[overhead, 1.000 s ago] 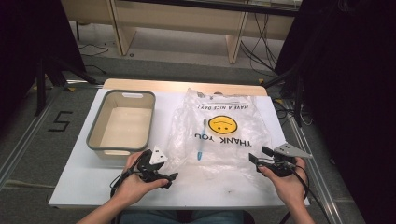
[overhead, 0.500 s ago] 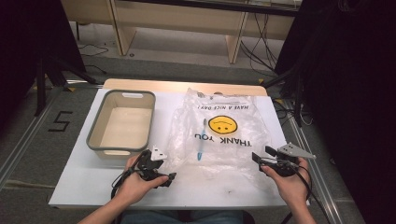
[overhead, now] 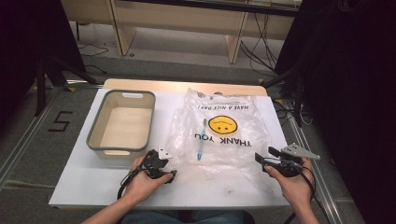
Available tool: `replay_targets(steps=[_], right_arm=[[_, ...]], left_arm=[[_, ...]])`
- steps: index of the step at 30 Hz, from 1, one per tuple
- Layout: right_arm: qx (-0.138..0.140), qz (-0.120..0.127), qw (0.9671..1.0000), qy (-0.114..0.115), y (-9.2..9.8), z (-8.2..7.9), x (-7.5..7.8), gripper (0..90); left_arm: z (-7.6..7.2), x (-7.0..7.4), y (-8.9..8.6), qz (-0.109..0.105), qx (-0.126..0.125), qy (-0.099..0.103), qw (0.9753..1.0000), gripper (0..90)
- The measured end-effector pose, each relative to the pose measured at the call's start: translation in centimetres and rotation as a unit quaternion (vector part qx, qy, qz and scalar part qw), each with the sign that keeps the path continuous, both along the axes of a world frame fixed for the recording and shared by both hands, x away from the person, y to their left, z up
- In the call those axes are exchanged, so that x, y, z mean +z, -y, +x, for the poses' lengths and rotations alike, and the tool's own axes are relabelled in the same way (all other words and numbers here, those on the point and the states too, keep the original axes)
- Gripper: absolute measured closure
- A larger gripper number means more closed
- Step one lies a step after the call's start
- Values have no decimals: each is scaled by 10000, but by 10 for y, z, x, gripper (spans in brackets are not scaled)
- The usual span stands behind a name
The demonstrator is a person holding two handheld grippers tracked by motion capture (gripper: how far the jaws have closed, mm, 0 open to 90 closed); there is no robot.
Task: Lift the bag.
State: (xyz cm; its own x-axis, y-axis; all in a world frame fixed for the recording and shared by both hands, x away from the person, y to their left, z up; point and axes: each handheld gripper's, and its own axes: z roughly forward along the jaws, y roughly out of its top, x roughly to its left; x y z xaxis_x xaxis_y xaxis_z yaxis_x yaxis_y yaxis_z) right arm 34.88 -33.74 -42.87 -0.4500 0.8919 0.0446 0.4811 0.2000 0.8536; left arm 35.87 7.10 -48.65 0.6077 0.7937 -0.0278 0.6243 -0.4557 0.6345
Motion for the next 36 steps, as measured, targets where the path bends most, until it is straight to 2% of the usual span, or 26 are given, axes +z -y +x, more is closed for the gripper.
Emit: replay_targets(steps=[1,4,9,12,13,15,20,28,32,36], right_arm=[[-17,-24,10000,-78,1,-1,1,354],[-59,-275,9984,-494,2,-3,3,336],[62,-411,9960,-787,2,-11,1,329],[238,-556,9920,-1111,0,-14,-7,324],[297,-631,9894,-1274,0,-15,-12,324],[377,-754,9859,-1444,-2,-15,-18,325],[513,-946,9809,-1624,-5,-14,-26,332],[763,-1191,9697,-1990,-8,-11,-39,374],[846,-1292,9682,-1967,-10,-10,-39,416],[902,-1558,9656,-1877,-12,-10,-39,489]], left_arm=[[-1,0,1,25,22,6,10000,431],[-4,1,4,62,5,27,10000,502],[-7,3,9,93,-40,-11,9999,643],[-5,4,8,48,-74,-111,9999,694],[-5,4,8,35,-74,-128,9999,725],[-5,4,9,37,-89,-145,9998,765],[-3,5,9,49,-158,-170,9997,823],[-1,3,6,-87,-248,-164,9995,875],[-1,4,5,-76,-353,-152,9992,884],[0,3,4,-100,-401,-123,9991,887]])
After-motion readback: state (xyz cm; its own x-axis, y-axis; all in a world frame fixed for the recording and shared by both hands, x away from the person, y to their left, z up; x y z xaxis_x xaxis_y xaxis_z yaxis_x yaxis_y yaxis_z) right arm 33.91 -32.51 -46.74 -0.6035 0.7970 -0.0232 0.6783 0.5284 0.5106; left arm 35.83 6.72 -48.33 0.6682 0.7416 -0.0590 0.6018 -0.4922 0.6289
